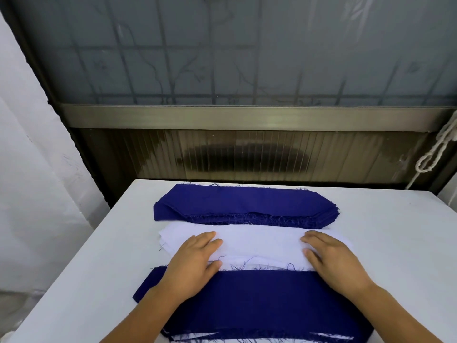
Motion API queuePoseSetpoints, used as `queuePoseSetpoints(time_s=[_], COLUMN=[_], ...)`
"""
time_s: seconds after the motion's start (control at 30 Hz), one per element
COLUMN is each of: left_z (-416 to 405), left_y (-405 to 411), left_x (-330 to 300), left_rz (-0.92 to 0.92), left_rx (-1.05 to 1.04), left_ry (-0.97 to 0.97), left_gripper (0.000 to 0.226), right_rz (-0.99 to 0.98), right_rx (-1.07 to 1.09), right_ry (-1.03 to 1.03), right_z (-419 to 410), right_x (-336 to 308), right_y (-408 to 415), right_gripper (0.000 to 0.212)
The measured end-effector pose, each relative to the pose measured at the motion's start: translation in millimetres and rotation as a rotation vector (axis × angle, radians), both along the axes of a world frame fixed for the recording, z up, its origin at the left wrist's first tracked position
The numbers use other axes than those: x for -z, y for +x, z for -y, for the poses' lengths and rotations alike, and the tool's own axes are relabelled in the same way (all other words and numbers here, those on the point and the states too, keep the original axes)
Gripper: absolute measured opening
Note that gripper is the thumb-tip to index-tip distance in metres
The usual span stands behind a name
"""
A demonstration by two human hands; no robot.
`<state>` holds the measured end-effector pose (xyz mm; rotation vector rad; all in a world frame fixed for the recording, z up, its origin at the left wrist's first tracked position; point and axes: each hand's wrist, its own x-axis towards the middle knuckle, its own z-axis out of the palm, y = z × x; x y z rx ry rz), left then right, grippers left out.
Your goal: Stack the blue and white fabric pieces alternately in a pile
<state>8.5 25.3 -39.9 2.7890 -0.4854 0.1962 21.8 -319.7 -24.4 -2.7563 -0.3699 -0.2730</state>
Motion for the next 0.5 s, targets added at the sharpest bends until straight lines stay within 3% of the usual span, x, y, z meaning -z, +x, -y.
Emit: queuePoseSetpoints(time_s=[0.2, 0.37, 0.5], left_z=[-11, 1, 11], left_y=[1, 25, 61], left_x=[0, -22, -34], left_rz=[0.017, 0.226, 0.218], left_rx=[-0.05, -0.084, -0.125], left_ry=[-0.088, -0.077, 0.006], left_gripper=[0.056, 0.018, 0.044], right_rz=[0.045, 0.24, 0.118], right_rx=[0.008, 0.045, 0.035], right_ry=[-0.108, -0.026, -0.055], right_z=[13, -2, -15], right_x=[4, -11, -22], right_y=[13, 32, 63], right_gripper=[0.028, 0.027, 0.046])
